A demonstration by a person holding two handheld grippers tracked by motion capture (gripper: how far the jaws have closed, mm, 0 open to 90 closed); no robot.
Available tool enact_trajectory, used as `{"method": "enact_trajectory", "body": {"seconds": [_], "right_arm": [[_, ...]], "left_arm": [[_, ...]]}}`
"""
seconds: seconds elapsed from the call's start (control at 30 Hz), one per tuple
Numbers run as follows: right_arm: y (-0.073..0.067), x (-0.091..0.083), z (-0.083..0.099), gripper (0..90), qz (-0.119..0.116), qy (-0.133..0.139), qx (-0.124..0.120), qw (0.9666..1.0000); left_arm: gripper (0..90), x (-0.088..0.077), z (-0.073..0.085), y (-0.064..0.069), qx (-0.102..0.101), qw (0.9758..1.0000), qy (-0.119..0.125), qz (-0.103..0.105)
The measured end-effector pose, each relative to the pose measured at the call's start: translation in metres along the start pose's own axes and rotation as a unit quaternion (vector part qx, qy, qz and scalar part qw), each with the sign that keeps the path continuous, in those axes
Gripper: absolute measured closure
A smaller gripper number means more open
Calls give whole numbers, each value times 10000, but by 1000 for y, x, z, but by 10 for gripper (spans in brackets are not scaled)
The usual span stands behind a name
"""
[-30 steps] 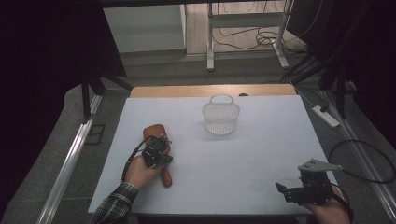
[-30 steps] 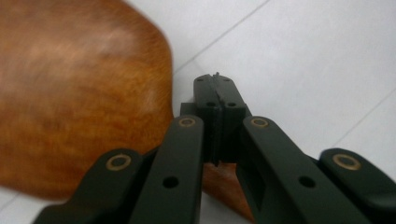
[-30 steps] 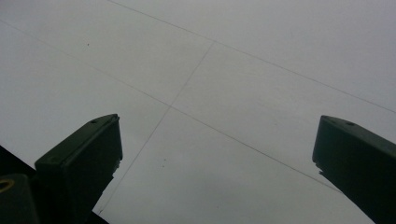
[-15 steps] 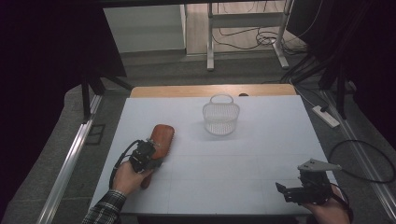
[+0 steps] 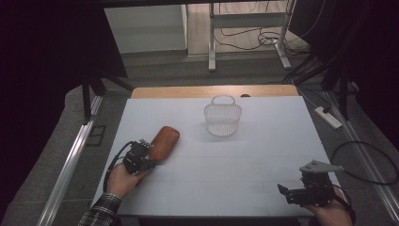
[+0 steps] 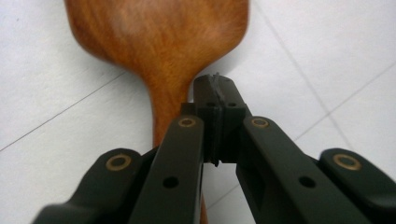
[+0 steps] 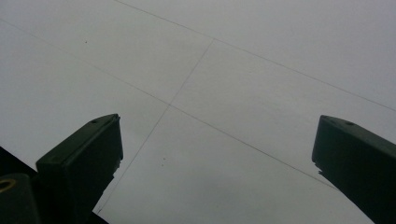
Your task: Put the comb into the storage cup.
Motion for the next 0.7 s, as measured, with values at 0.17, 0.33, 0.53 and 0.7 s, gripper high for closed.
{"method": "enact_trajectory", "body": {"seconds": [0.17, 0.33, 0.53, 0.7], "right_arm": [[0, 0, 0, 21, 4, -1, 2, 10000], [0, 0, 0, 20, 4, -10, 2, 10000], [0, 0, 0, 21, 3, -12, 3, 10000], [0, 0, 0, 20, -8, -17, 3, 10000]], "left_arm": [[886, -15, -3, 7, 22, 9997, 230, 86], [817, -28, -4, 8, -51, 9989, 444, 137], [597, -31, -2, -1, -178, 9987, 451, -147], [420, -36, -1, -8, -304, 9979, 527, -236]]}}
Point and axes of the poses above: each handheld gripper's, and its own axes: x roughly forward along the jaws, z roughly out of its underside, y roughly to its right, the point moved 6 cm from there along x, roughly forward along the jaws, and after that the axes turned 7 degrees about -y, right-handed, at the moved point
